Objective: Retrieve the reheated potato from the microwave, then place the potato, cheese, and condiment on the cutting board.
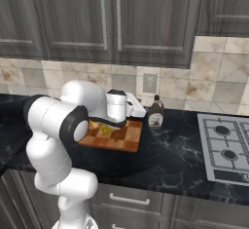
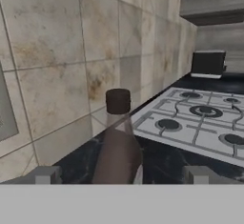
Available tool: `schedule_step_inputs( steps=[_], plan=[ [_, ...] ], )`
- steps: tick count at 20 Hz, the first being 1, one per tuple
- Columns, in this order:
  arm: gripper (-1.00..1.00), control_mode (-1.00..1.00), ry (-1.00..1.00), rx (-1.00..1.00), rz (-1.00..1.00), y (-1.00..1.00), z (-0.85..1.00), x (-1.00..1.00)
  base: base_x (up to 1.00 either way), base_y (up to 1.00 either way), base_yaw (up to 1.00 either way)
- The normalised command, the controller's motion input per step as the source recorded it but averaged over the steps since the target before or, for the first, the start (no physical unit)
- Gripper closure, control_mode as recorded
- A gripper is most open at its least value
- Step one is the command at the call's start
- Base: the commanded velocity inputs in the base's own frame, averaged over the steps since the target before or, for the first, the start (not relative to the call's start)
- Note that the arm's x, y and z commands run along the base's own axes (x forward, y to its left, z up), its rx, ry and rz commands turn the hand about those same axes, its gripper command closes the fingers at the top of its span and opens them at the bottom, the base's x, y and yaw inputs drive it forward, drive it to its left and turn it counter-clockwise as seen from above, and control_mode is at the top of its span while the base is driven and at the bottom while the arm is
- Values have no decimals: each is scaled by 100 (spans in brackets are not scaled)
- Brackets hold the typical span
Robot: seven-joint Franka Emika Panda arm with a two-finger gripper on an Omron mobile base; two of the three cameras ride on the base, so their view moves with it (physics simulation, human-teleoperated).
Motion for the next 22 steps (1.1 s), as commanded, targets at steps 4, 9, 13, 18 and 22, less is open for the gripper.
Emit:
schedule_step_inputs(
  steps=[4,9,13,18,22],
  plan=[
    [-100,-100,0,0,0,-5,-18,11,0,0,0],
    [-100,-100,0,0,0,-12,-11,7,0,0,0],
    [-100,-100,0,0,0,-12,-2,0,0,0,0],
    [-100,-100,0,0,0,-12,-14,4,0,0,0],
    [-100,-100,0,0,0,-7,-21,10,0,0,0]
  ],
)
